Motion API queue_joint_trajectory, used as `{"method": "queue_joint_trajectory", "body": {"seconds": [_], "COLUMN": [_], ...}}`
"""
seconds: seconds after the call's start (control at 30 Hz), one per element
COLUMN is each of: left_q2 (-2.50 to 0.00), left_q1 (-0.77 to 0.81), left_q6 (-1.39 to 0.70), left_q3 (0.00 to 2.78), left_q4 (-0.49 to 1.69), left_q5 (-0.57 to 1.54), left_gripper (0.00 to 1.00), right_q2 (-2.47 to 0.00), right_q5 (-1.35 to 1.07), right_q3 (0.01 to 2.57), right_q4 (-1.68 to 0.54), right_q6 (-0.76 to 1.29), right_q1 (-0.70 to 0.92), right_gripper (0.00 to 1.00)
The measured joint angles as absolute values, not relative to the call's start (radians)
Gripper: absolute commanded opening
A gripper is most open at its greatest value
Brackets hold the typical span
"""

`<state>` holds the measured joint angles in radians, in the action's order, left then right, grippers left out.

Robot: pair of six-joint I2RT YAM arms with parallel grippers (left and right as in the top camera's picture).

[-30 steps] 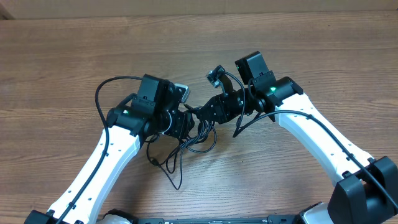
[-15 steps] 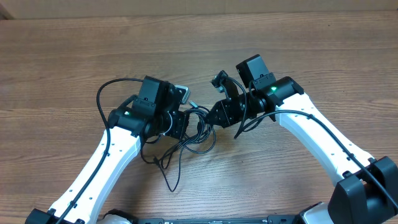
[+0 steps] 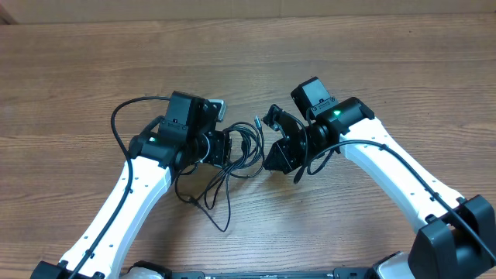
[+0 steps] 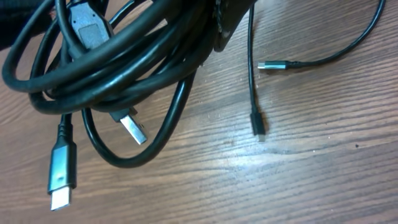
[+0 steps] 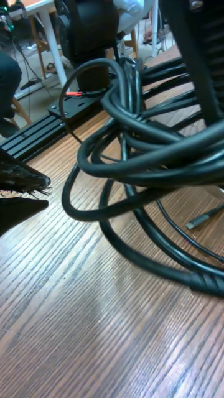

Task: Untangle cables

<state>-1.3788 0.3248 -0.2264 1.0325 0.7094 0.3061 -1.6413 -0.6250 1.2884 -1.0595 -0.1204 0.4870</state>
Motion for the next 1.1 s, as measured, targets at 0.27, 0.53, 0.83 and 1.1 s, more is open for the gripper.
{"method": "queue_joint_trajectory", "body": {"seconds": [0.27,0.53,0.83,1.1], "left_q2": [-1.379,-1.379,-1.379,-1.379], "left_q1": [0.325,0.325,0.334,0.378], "left_q6": [-0.339,-0.469,-0.554,-0.617], "left_q3": [1.033,1.033,1.033,1.033], "left_q4": [0.702,0.702,0.687,0.682], "left_q5": [0.248,0.181,0.152,0.137], "left_gripper": [0.04,0.04,0.04,0.04], "right_q2": [-1.641,-1.641,-1.641,-1.641], "right_q5": [-0.638,-0.742,-0.734,-0.432], "right_q3": [1.288,1.312,1.322,1.323], "right_q4": [-1.063,-1.012,-0.784,-0.722], "right_q6": [-0.119,-0.061,0.053,0.222], "right_q1": [0.476,0.453,0.493,0.577], "right_gripper": [0.40,0.53,0.49,0.34]}}
